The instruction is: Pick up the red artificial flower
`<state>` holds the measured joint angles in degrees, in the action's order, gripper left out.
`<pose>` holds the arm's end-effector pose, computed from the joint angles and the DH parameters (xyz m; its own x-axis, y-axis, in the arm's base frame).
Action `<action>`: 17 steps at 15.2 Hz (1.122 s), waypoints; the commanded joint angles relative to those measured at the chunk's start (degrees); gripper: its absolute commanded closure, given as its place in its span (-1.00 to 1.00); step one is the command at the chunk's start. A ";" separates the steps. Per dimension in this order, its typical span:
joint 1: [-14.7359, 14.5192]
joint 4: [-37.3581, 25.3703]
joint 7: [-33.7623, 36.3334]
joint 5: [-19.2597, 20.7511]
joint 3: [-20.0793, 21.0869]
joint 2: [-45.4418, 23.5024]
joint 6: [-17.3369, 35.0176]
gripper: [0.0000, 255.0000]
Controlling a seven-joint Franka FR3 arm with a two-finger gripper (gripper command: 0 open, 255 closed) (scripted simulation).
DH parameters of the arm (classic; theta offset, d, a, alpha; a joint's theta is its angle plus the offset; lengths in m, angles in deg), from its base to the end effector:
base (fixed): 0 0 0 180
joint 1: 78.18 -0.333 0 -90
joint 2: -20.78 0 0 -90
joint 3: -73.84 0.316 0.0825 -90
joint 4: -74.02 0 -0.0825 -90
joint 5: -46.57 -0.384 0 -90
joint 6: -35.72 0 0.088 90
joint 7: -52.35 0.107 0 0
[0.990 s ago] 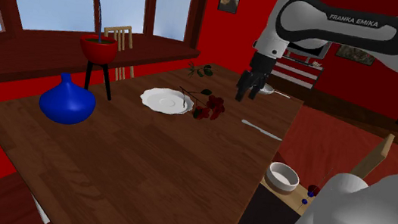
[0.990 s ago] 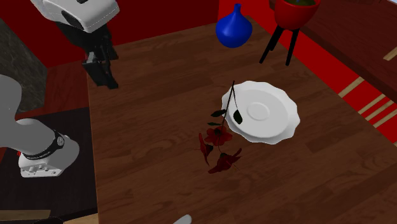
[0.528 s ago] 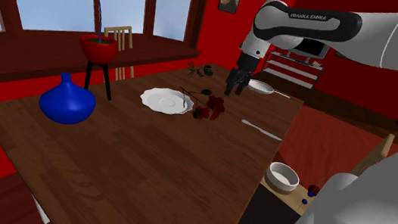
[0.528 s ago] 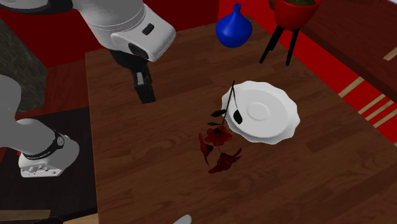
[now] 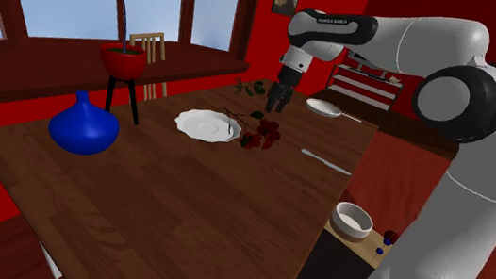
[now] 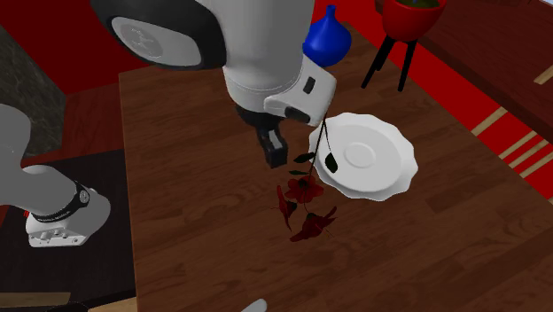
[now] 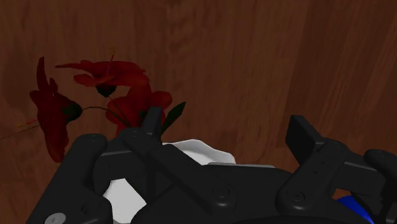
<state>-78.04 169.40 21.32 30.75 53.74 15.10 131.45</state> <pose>0.5591 -0.1693 0.5380 0.9888 0.1425 0.0443 0.1491 -0.9573 -0.2476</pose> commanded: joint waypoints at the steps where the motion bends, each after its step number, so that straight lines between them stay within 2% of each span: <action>1: 1.04 -5.60 -2.75 -2.76 -0.25 -5.71 -1.27 -1.00; 4: 3.62 -15.85 -5.92 -6.62 0.12 -14.61 -4.57 -1.00; 7: 7.07 -28.84 -7.69 -10.15 1.34 -24.53 -9.09 -1.00; 8: 7.28 -29.44 -7.70 -10.23 1.50 -24.95 -9.29 -1.00; 15: 6.32 -22.86 -9.50 -10.20 1.52 -24.46 -3.55 -1.00; 17: 6.32 -22.85 -9.50 -10.19 1.52 -24.45 -3.54 -1.00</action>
<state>-71.67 146.20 11.91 20.56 55.26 -9.40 127.60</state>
